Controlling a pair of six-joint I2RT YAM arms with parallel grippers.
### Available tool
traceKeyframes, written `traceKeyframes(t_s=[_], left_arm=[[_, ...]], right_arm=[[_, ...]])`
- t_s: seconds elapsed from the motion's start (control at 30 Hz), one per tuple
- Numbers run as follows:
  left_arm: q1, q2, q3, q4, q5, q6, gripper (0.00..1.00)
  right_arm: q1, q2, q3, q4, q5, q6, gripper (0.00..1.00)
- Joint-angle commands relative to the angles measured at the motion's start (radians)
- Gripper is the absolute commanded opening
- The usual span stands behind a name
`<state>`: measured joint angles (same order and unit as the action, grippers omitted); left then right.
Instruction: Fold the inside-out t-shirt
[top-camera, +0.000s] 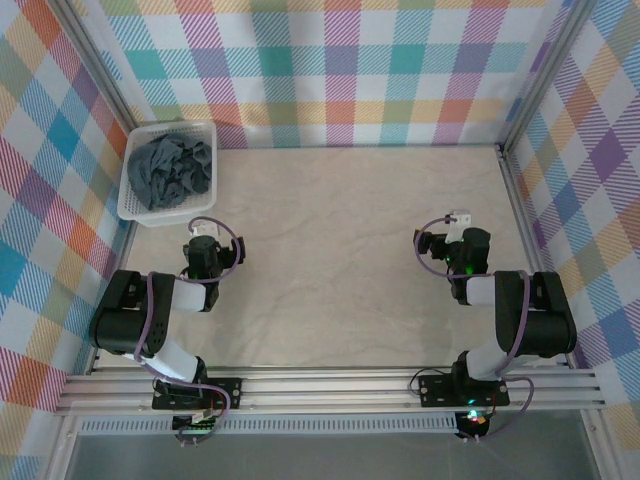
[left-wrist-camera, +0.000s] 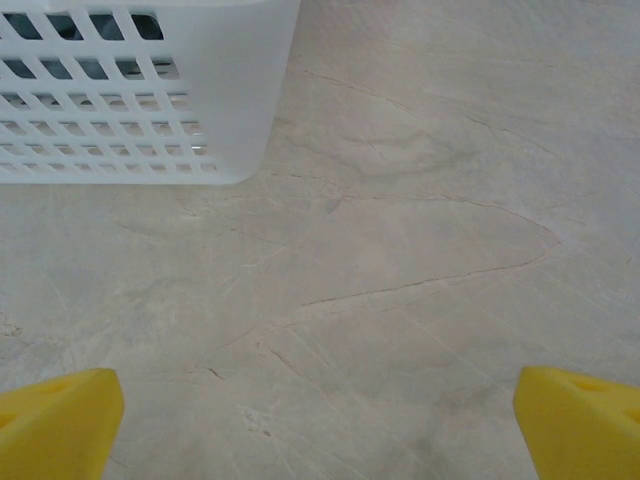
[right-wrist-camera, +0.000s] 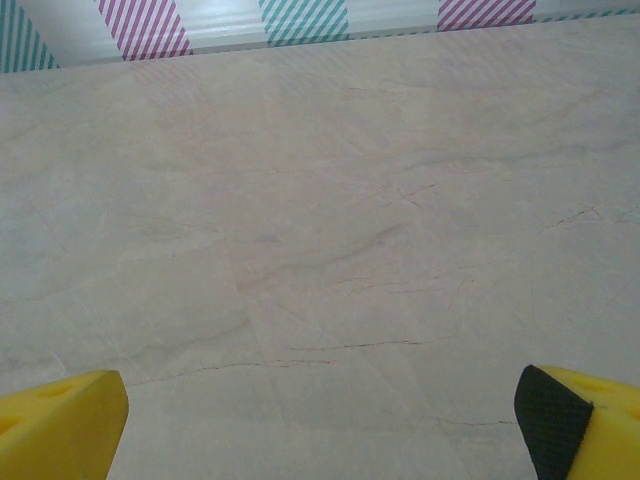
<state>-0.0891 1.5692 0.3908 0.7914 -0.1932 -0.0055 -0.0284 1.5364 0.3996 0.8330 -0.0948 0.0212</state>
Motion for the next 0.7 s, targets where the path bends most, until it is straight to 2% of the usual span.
traceKeyframes(t_s=[0.0, 0.07, 0.2, 0.3, 0.37, 0.43, 0.5, 0.6, 0.67], left_arm=[[0.006, -0.07, -0.008, 0.033, 0.053, 0.032, 1.0], [-0.006, -0.176, -0.031, -0.024, 0.024, 0.03, 1.0], [-0.029, -0.422, -0.015, -0.342, -0.078, -0.058, 1.0], [-0.085, -0.657, 0.04, -0.603, -0.126, -0.157, 1.0], [-0.103, -0.758, 0.111, -0.725, -0.149, -0.328, 1.0], [-0.101, -0.726, 0.223, -0.803, -0.134, -0.432, 1.0], [-0.095, -0.59, 0.404, -0.913, -0.135, -0.466, 1.0], [-0.038, -0.308, 0.731, -1.131, -0.133, -0.482, 1.0], [0.054, -0.116, 0.943, -1.251, -0.073, -0.521, 1.0]], right_arm=[[0.005, -0.046, -0.01, 0.004, 0.02, 0.006, 1.0], [0.005, -0.116, -0.021, -0.04, 0.054, 0.017, 1.0], [0.012, -0.326, 0.0, -0.274, 0.174, 0.111, 1.0], [0.012, -0.529, 0.078, -0.566, 0.249, 0.308, 1.0], [0.013, -0.595, 0.199, -0.823, 0.173, 0.452, 1.0], [0.024, -0.59, 0.289, -0.937, -0.012, 0.495, 0.99], [0.057, -0.546, 0.367, -0.977, -0.159, 0.51, 1.0], [0.128, -0.443, 0.522, -1.101, -0.286, 0.487, 1.0], [0.163, -0.379, 0.618, -1.206, -0.337, 0.445, 1.0]])
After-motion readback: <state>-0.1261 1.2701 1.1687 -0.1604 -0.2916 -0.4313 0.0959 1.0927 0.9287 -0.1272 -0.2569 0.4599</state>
